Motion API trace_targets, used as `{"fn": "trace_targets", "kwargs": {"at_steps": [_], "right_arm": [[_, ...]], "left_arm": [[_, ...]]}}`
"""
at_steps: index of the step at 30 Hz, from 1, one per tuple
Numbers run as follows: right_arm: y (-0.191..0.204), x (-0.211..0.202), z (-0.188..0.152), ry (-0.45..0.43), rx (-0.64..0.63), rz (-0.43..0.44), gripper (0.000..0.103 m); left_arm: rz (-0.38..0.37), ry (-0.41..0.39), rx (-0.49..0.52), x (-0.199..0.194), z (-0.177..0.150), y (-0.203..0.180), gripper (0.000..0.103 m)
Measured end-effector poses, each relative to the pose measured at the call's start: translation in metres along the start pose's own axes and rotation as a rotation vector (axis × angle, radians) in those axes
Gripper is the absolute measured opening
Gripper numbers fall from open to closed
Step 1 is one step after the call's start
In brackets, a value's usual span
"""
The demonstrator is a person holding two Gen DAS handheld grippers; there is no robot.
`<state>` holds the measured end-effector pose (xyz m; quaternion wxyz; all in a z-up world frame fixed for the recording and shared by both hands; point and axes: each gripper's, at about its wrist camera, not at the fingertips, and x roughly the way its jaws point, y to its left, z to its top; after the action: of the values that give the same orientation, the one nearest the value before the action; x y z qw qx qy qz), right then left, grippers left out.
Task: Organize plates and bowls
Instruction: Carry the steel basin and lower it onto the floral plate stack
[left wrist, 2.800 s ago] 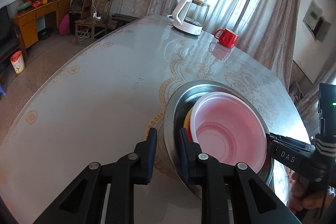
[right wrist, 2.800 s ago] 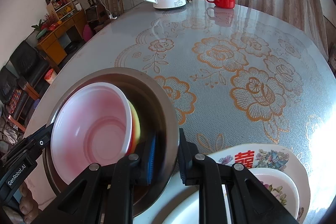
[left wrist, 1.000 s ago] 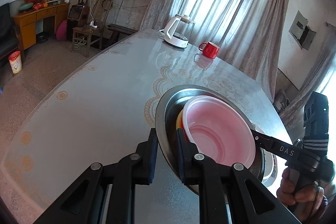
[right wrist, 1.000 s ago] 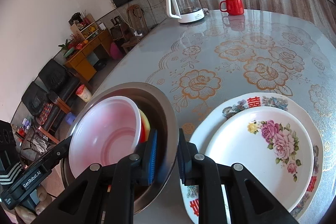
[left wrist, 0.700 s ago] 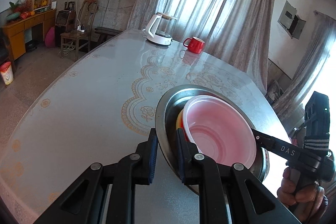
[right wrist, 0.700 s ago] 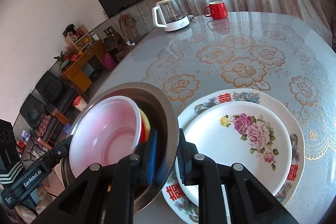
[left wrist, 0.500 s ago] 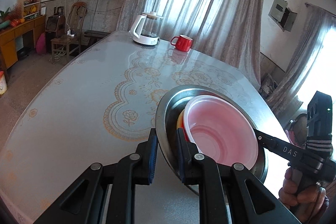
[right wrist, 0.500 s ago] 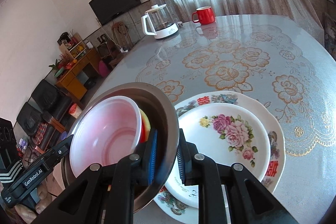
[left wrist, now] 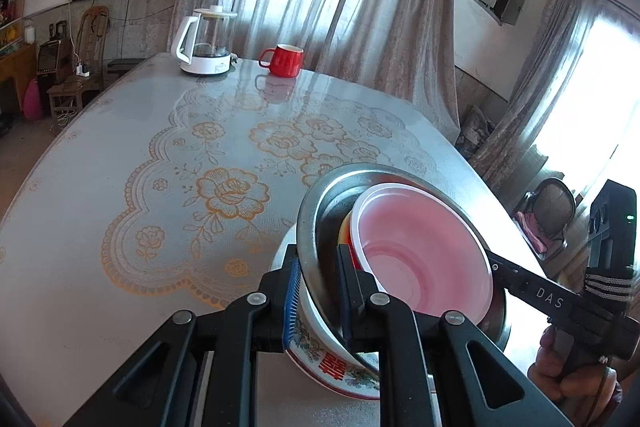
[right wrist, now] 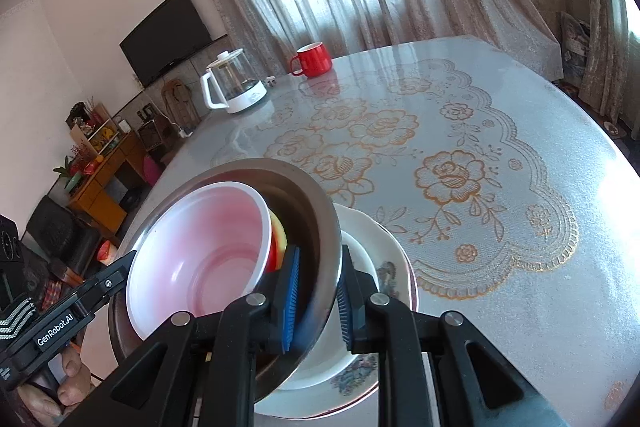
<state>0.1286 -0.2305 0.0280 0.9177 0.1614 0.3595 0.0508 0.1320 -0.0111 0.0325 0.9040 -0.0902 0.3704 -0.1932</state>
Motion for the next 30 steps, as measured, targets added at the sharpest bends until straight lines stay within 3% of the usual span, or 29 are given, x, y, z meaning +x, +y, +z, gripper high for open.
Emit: {"fn": "trace_targets", "kwargs": {"at_steps": [6,14,30], "right_arm": [[-0.018,0.015,-0.010,0.049,0.017,-0.050,0.018],[-0.023,0.027,-0.017,0.082,0.000,-0.083,0.018],[-0.018,0.030,-0.022,0.097,-0.026,-0.115,0.017]], "left_arm": [[0.017,0.073,0.012,0.024,-0.016,-0.003,0.016],[0.032,0.097,0.005,0.033,-0.021,0.000,0.017],[0.068,0.076,0.026,0.028,-0.026,-0.006,0.018]]}}
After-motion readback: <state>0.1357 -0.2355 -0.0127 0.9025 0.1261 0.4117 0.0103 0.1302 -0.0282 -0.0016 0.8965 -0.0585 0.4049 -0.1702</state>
